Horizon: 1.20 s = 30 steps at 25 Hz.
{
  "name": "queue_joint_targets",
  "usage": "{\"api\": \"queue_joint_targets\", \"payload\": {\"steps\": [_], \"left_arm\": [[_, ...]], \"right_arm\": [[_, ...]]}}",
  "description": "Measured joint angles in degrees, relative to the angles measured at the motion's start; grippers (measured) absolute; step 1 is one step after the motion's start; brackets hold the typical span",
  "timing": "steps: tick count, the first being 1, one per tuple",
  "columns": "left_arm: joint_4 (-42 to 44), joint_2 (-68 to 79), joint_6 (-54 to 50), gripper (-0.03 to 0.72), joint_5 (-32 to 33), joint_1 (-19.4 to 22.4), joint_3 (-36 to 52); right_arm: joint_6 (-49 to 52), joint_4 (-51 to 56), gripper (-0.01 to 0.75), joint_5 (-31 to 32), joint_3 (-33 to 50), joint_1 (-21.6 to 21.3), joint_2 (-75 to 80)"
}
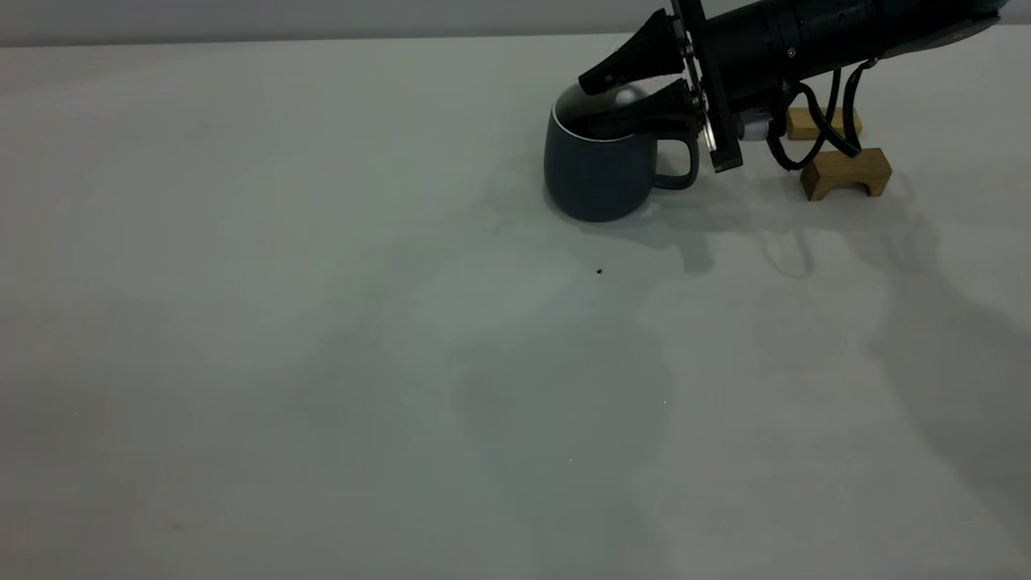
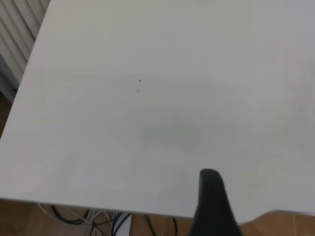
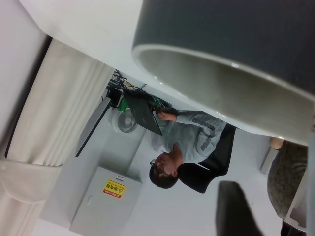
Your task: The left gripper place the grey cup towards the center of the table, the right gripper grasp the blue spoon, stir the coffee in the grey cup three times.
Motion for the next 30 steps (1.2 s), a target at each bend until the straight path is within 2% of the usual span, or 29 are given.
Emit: {"api": "queue_joint_targets", "payload": {"steps": [4, 13, 17, 25, 30], "left_arm": [[0.0, 0.0, 0.0, 0.585, 0.0, 0.0, 0.0], [0.0, 0.0, 0.0, 0.585, 0.0, 0.0, 0.0], [0.0, 0.0, 0.0, 0.585, 0.0, 0.0, 0.0], [0.0, 0.0, 0.0, 0.585, 0.0, 0.0, 0.0], [0.0, 0.0, 0.0, 0.585, 0.0, 0.0, 0.0]], "right_arm": [[0.0, -5.4, 0.47, 0.0, 0.0, 0.0, -1.6], [-0.1, -18.2, 0.474, 0.2, 0.0, 0.0, -9.2], [-0.1, -27.2, 0.474, 0.5, 0.0, 0.0, -14.4], [-0.1, -57.4, 0.396, 2.2, 0.1, 1.7, -30.3], [-0.3, -68.1, 0.34, 2.6, 2.4, 2.3, -39.1]]}}
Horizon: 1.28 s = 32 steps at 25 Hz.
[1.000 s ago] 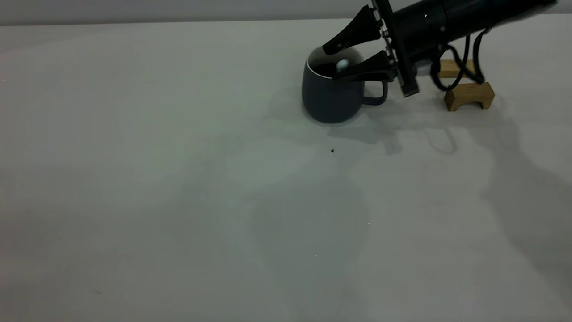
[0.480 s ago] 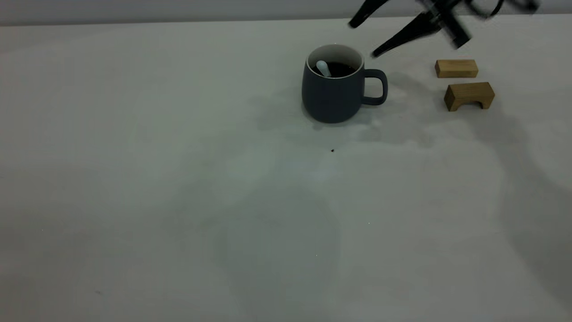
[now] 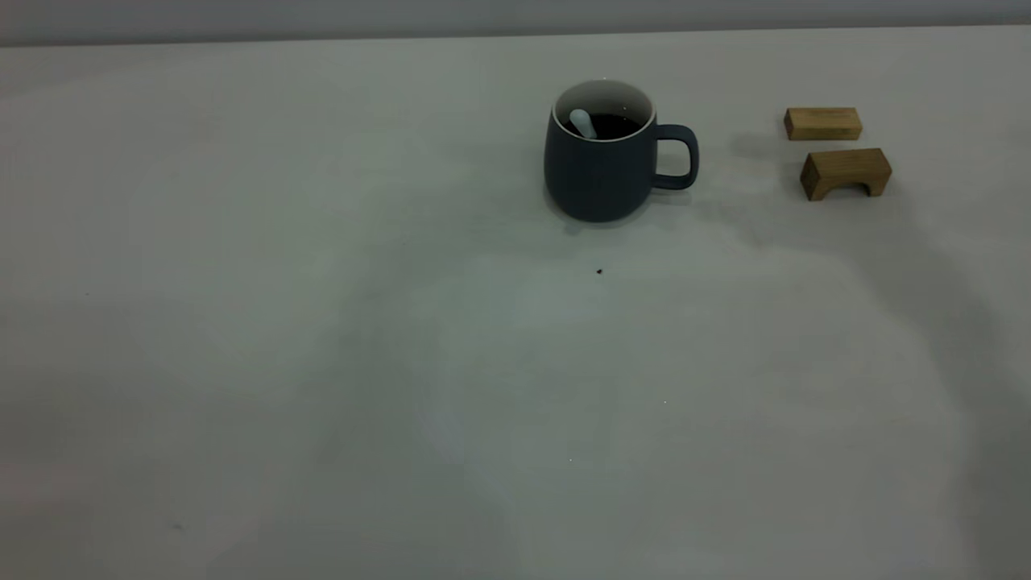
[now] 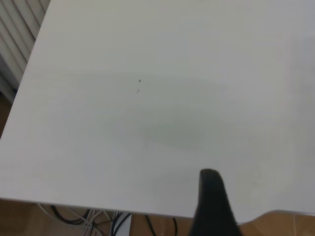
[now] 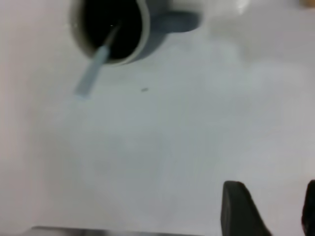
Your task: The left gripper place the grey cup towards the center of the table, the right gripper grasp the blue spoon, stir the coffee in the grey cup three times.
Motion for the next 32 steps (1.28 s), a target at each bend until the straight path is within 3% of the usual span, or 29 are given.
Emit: {"api": "queue_joint_targets", "payload": {"steps": [10, 28, 32], "left_arm": [[0.0, 0.0, 0.0, 0.585, 0.0, 0.0, 0.0], [0.0, 0.0, 0.0, 0.585, 0.0, 0.0, 0.0], [0.0, 0.0, 0.0, 0.585, 0.0, 0.0, 0.0]], "right_arm": [[-11.8, -13.1, 0.232, 0.8, 18.7, 0.0, -23.5], [-10.1, -16.8, 0.234, 1.4, 42.4, 0.0, -57.8], [-9.0, -16.5, 0.236, 1.5, 46.2, -2.2, -67.7]]}}
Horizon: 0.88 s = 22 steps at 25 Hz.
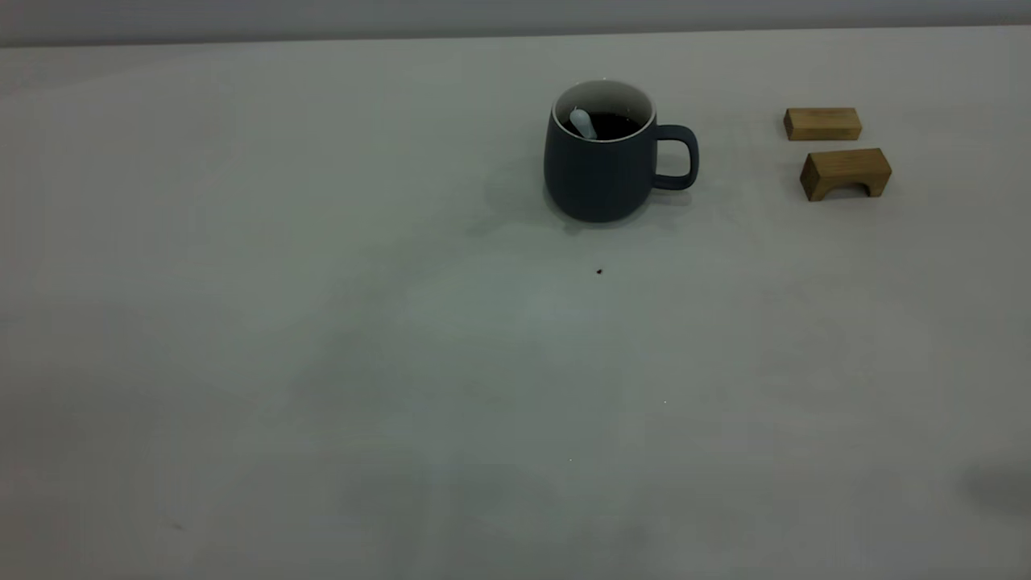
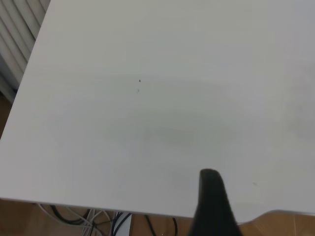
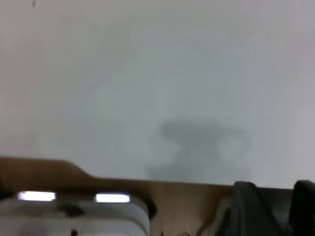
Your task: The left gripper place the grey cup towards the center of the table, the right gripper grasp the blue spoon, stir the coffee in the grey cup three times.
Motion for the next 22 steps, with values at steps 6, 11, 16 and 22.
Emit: {"api": "queue_joint_targets", "payload": {"steps": [6, 11, 16, 22], "left_arm": [[0.0, 0.0, 0.0, 0.585, 0.0, 0.0, 0.0], [0.0, 0.0, 0.0, 0.585, 0.0, 0.0, 0.0], [0.0, 0.0, 0.0, 0.585, 0.0, 0.0, 0.0], [0.0, 0.0, 0.0, 0.585, 0.0, 0.0, 0.0]], "right_arm": [[0.2, -0.1, 0.236, -1.7, 4.8, -3.6, -16.9], [0.2, 0.0, 0.236, -2.1, 11.6, -3.6, -32.2], [0.2, 0.0, 0.237, -3.8, 17.8, -3.6, -43.6], [0.2, 0.6, 0.237, -6.0, 23.1, -3.6, -44.6]]}}
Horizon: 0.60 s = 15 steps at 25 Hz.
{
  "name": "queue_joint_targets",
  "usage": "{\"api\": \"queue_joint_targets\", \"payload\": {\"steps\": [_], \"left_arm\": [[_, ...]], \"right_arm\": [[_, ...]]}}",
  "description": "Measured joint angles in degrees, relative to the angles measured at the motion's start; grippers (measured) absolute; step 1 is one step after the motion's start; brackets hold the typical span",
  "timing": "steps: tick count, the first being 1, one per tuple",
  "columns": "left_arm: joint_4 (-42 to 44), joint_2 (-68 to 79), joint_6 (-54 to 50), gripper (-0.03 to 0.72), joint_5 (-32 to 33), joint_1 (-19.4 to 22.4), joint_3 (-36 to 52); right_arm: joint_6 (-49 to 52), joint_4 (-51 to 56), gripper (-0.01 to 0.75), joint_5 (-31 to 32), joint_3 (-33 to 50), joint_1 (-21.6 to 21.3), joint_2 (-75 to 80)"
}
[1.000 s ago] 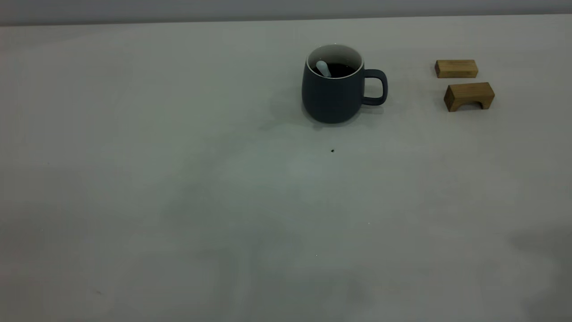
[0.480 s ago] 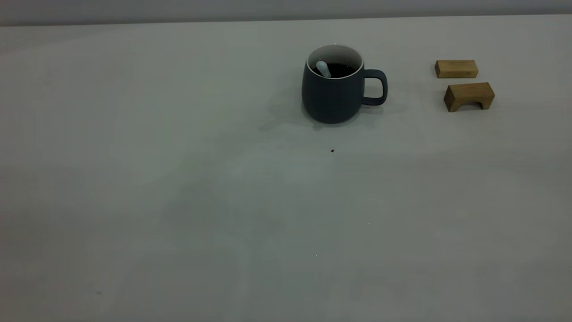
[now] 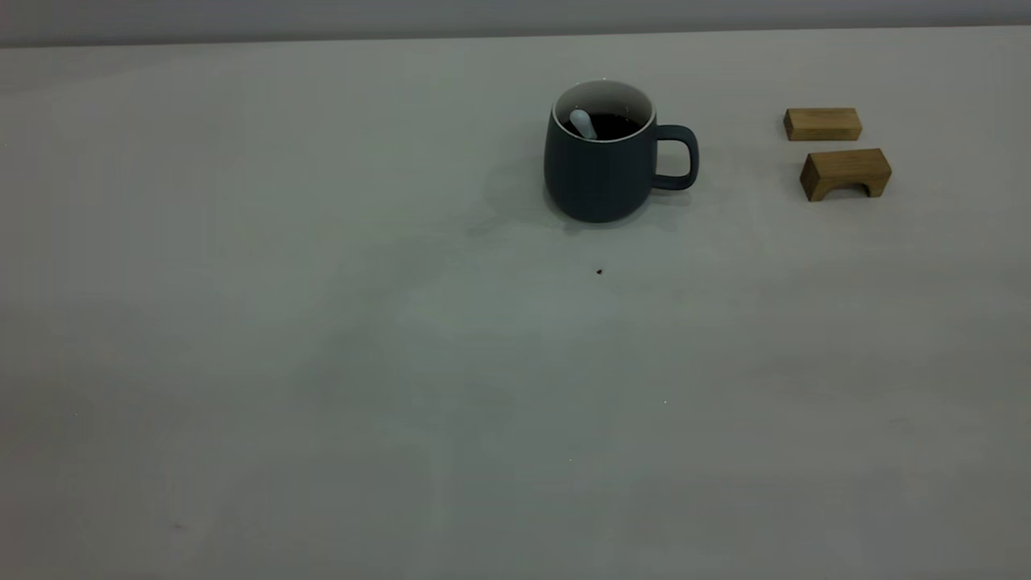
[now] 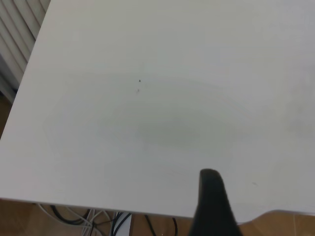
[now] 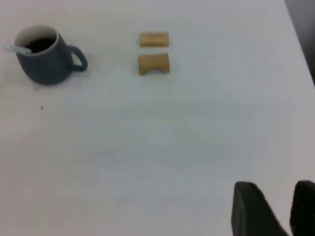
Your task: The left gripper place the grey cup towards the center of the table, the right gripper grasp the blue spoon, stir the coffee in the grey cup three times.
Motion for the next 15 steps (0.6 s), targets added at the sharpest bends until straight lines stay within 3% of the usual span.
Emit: {"api": "queue_joint_targets", "payload": {"steps": [15], "left_arm": [[0.0, 0.0, 0.0, 0.585, 0.0, 0.0, 0.0]], "right_arm": [[0.0, 0.3, 0.237, 0.0, 0.4, 0.0, 0.0]]}}
